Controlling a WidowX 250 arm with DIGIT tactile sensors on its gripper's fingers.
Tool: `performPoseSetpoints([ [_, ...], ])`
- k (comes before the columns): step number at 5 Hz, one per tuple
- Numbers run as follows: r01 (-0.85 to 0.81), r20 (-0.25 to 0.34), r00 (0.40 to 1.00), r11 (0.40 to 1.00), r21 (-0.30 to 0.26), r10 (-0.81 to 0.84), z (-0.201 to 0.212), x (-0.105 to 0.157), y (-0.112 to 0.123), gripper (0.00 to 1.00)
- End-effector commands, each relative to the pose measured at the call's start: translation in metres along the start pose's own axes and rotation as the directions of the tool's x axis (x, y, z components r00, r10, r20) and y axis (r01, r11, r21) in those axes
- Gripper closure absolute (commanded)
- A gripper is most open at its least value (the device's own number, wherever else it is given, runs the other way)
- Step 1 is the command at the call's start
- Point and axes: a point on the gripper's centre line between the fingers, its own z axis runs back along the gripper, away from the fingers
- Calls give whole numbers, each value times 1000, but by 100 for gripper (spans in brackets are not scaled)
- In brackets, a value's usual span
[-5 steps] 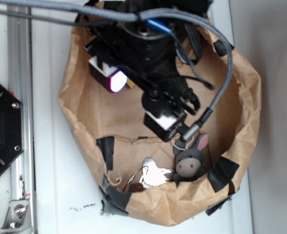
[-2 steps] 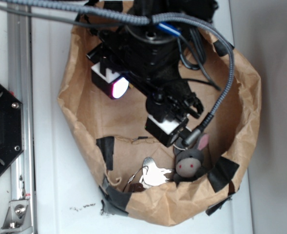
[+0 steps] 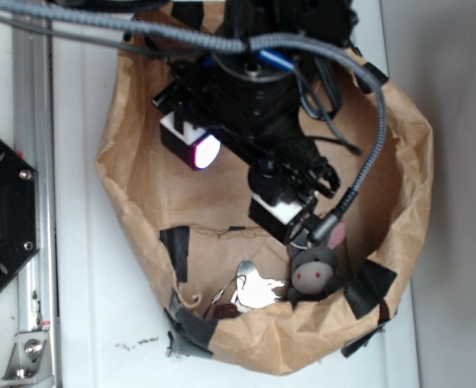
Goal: Grab the silver keys.
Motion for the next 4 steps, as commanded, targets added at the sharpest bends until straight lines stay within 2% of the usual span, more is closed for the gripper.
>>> performPoseSetpoints([
  [1, 24, -29, 999, 1000, 3, -24, -17, -9, -6, 0],
  [4, 19, -52, 998, 1000, 9, -18, -33, -19, -7, 0],
])
